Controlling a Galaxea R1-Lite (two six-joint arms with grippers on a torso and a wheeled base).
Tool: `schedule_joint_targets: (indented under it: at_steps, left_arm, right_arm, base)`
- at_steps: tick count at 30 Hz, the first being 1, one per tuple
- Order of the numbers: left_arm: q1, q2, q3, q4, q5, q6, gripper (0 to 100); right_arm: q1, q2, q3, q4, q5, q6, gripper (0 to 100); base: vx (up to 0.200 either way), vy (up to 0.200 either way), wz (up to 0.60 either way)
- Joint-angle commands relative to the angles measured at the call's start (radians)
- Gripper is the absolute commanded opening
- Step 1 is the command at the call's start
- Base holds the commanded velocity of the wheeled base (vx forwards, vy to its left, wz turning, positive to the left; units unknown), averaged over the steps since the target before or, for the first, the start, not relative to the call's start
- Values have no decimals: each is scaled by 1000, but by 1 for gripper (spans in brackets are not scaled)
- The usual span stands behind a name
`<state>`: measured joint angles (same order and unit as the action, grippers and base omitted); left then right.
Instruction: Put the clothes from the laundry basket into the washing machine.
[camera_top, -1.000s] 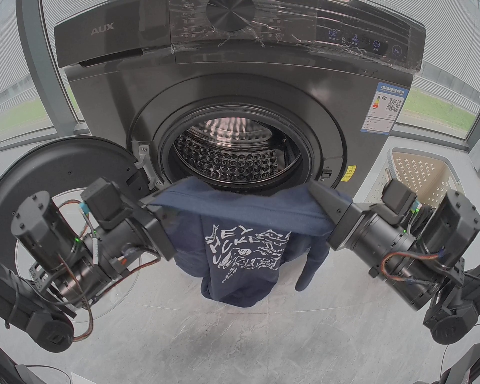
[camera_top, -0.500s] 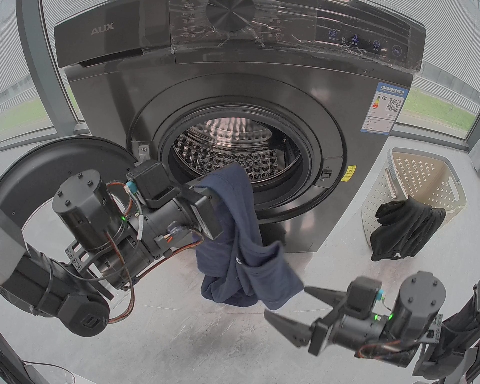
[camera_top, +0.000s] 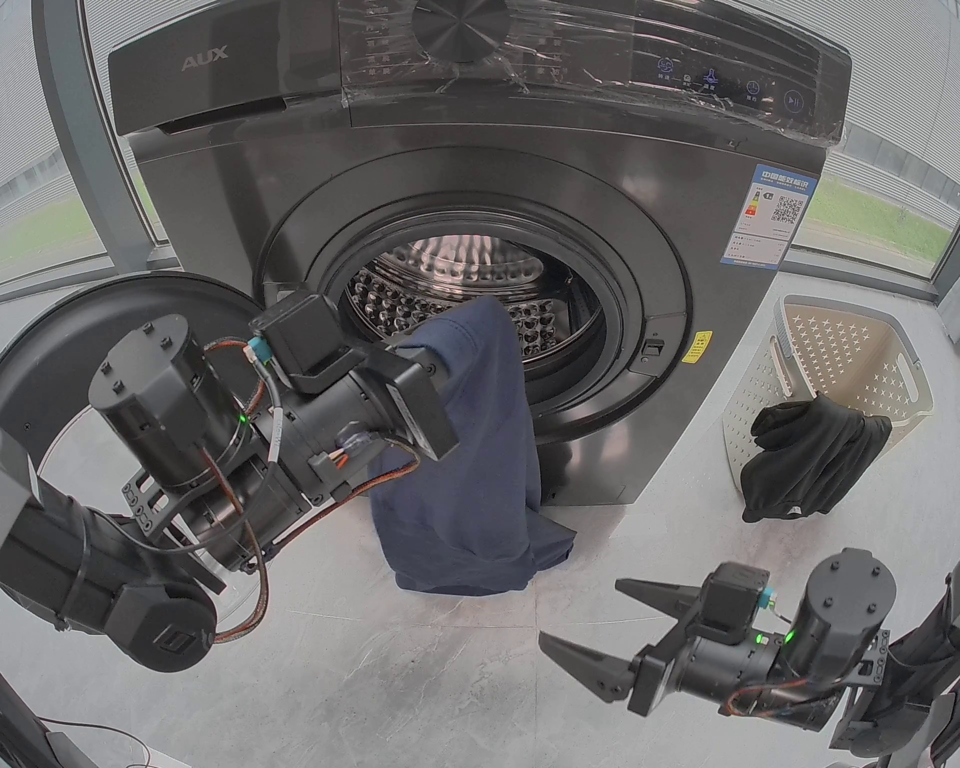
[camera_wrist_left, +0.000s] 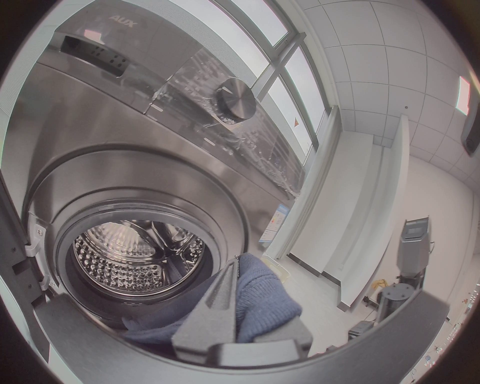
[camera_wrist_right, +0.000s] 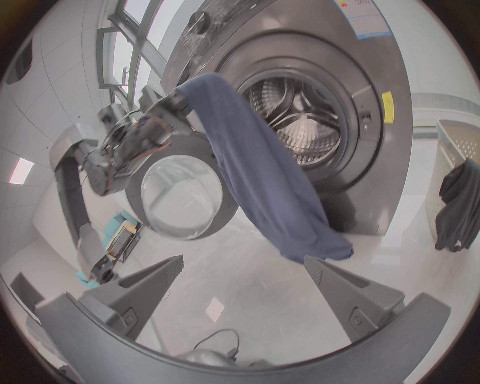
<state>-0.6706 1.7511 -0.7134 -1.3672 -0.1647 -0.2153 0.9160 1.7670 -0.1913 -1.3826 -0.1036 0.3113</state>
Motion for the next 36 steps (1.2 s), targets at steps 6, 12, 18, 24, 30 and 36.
schedule_joint_targets:
  at_steps: [6,12,18,24,30,36]
  left_arm:
    - [-32,-87,9,30,-26,-4,0]
    - [-46,-125,15,63,-26,1,0]
    - [-67,-131,28,69,-22,1,0]
    - [-81,-133,25,71,-21,2,0]
    - [-81,-154,29,74,-21,5,0]
    - [-81,-173,31,94,-21,5,0]
  right_arm:
    - [-121,272,-200,-121,59,-118,100]
    - [-149,385,-313,-162,84,-153,100]
    - [-131,420,-387,-154,84,-155,100]
    - [-157,465,-447,-156,84,-166,100]
    - [-201,517,-510,-161,84,-175,100]
    - [-210,568,-576,-154,85,-176,100]
  base:
    - [0,0,0]
    - [0,0,0]
    - [0,0,0]
    - [0,0,0]
    - [0,0,0]
    - [0,0,0]
